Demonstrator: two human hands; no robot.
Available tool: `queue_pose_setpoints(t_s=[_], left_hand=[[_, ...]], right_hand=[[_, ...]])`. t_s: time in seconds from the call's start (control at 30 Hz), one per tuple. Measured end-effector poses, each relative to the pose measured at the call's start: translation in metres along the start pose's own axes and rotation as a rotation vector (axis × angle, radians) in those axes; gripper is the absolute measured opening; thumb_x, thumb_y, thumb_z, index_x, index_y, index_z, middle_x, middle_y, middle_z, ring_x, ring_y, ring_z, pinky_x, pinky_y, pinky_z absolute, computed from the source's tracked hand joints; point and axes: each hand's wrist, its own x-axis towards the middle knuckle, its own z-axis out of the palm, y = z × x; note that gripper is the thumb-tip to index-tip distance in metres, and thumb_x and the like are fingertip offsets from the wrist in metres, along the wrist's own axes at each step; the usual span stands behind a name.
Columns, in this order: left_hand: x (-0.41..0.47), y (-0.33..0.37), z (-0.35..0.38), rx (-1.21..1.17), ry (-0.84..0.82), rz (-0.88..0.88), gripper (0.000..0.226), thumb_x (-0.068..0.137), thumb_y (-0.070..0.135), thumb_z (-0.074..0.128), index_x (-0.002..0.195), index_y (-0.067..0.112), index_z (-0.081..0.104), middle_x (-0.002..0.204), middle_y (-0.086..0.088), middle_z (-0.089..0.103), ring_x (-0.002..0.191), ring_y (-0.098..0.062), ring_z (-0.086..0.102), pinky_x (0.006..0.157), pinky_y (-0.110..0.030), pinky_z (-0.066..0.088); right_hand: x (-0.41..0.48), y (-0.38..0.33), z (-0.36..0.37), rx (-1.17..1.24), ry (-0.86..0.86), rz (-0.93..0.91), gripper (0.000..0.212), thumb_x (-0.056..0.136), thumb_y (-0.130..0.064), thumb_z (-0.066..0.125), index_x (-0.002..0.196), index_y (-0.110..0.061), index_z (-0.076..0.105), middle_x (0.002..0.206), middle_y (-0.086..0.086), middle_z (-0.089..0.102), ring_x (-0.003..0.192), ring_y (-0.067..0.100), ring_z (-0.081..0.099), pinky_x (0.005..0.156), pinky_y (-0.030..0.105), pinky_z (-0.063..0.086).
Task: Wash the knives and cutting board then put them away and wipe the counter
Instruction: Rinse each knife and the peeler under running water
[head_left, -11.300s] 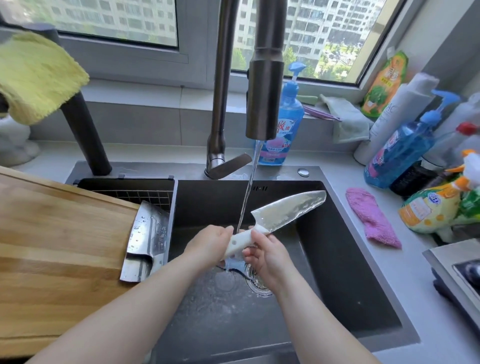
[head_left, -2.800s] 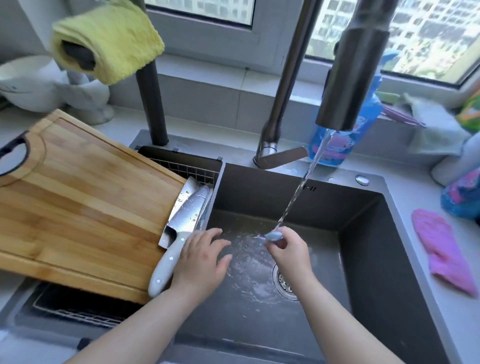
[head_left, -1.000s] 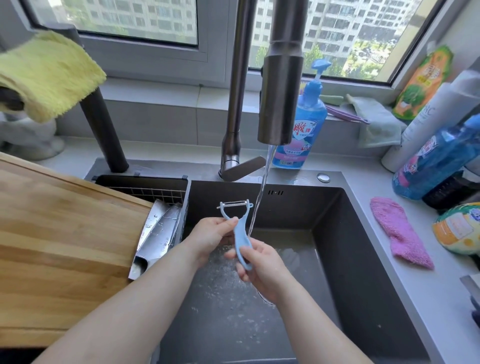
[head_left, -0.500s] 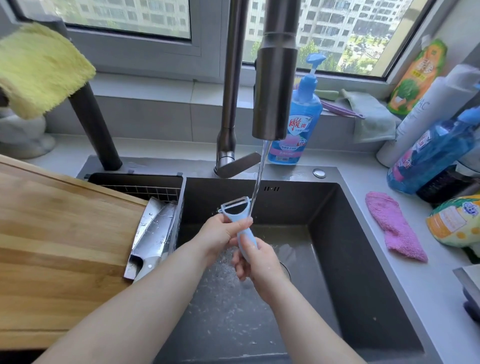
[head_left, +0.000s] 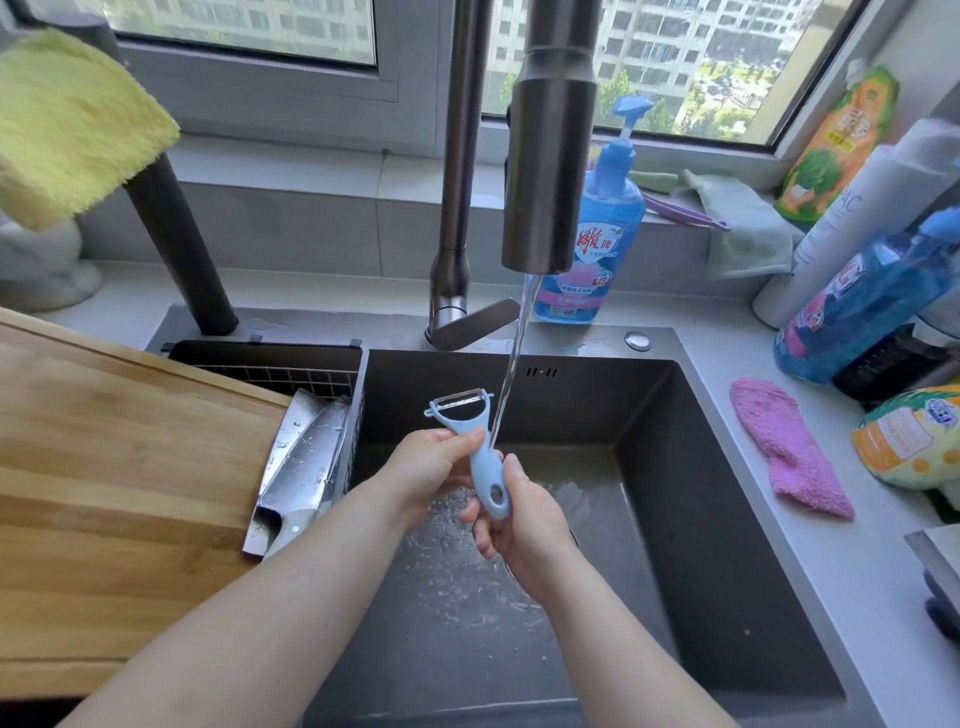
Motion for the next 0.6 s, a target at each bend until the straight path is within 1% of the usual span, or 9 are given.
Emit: queue_pose_setpoints(t_s=[0.07,0.13,0.2,0.27,0.33,0.43,0.5,0.57,0.6], left_hand=[[0.002,0.001,-0.003,-0.026,0.056,0.009,0.025,0.094,0.013,0.048,0.075,0.004,0.062,0.056,0.001,0.068,0.052,-0.01,0.063,0.056,-0.019,0.049],[0.002,0.002,-0.004,-0.041,0.072,0.012,0.023,0.094,0.012,0.047,0.077,0.007,0.062,0.067,0.0,0.069,0.062,-0.013,0.065,0.06,-0.021,0.05],[-0.001,0.002,-0.003,-0.056,-0.009,0.003,0.023,0.096,0.011,0.041,0.086,0.008,0.062,0.079,-0.001,0.069,0.065,-0.011,0.066,0.06,-0.019,0.051],[-0.004,0.002,-0.001,-0.105,-0.08,-0.007,0.025,0.097,0.011,0.037,0.094,0.009,0.061,0.087,-0.002,0.068,0.073,-0.011,0.065,0.065,-0.021,0.053],[-0.007,0.002,0.0,-0.19,-0.075,-0.004,0.024,0.097,0.01,0.037,0.094,0.011,0.06,0.085,-0.002,0.068,0.074,-0.011,0.064,0.068,-0.023,0.052],[-0.008,0.002,0.003,-0.234,-0.028,0.019,0.02,0.095,0.011,0.042,0.088,0.012,0.061,0.068,0.001,0.066,0.061,-0.008,0.062,0.058,-0.018,0.051],[-0.007,0.002,0.003,-0.165,0.029,0.047,0.017,0.092,0.01,0.048,0.081,0.011,0.06,0.064,-0.004,0.061,0.05,-0.006,0.06,0.051,-0.017,0.05],[-0.008,0.001,0.002,-0.018,0.088,0.061,0.016,0.09,0.008,0.053,0.077,0.01,0.059,0.063,-0.007,0.057,0.044,-0.005,0.058,0.045,-0.017,0.048],[-0.008,0.0,0.001,0.064,0.097,0.055,0.015,0.09,0.007,0.055,0.076,0.01,0.06,0.062,-0.007,0.058,0.042,-0.004,0.057,0.042,-0.017,0.047]], right_hand=[[-0.001,0.002,0.0,0.002,-0.045,-0.014,0.025,0.1,-0.015,0.03,0.101,-0.01,0.054,0.06,0.0,0.064,0.036,0.008,0.046,0.039,0.019,0.038],[-0.002,0.005,0.001,-0.004,-0.066,-0.038,0.018,0.097,-0.007,0.037,0.099,-0.011,0.054,0.064,-0.003,0.064,0.039,0.007,0.049,0.043,0.018,0.04],[-0.002,0.006,0.002,0.057,-0.059,-0.034,0.018,0.098,-0.008,0.035,0.096,-0.01,0.053,0.056,-0.005,0.061,0.036,0.006,0.047,0.041,0.017,0.039],[-0.001,0.002,0.003,0.199,-0.081,0.004,0.024,0.099,-0.013,0.03,0.091,-0.008,0.052,0.048,-0.004,0.055,0.032,0.006,0.043,0.038,0.016,0.035],[-0.001,-0.004,0.001,0.271,-0.128,0.075,0.029,0.099,-0.018,0.028,0.085,-0.009,0.051,0.043,-0.003,0.051,0.031,0.007,0.042,0.036,0.015,0.033],[-0.001,-0.008,-0.004,0.086,-0.161,0.11,0.031,0.1,-0.027,0.031,0.086,-0.013,0.055,0.049,-0.003,0.056,0.035,0.008,0.048,0.037,0.017,0.037],[0.003,-0.007,-0.007,-0.08,-0.042,0.073,0.027,0.098,-0.031,0.037,0.089,-0.016,0.057,0.063,-0.001,0.062,0.04,0.008,0.052,0.04,0.017,0.04],[0.008,-0.006,-0.011,-0.123,0.129,0.026,0.022,0.097,-0.031,0.04,0.091,-0.015,0.055,0.077,-0.001,0.06,0.044,0.006,0.05,0.04,0.015,0.037],[0.011,-0.007,-0.011,-0.133,0.173,-0.008,0.02,0.097,-0.029,0.042,0.095,-0.014,0.055,0.08,-0.001,0.059,0.045,0.006,0.048,0.039,0.015,0.035]])
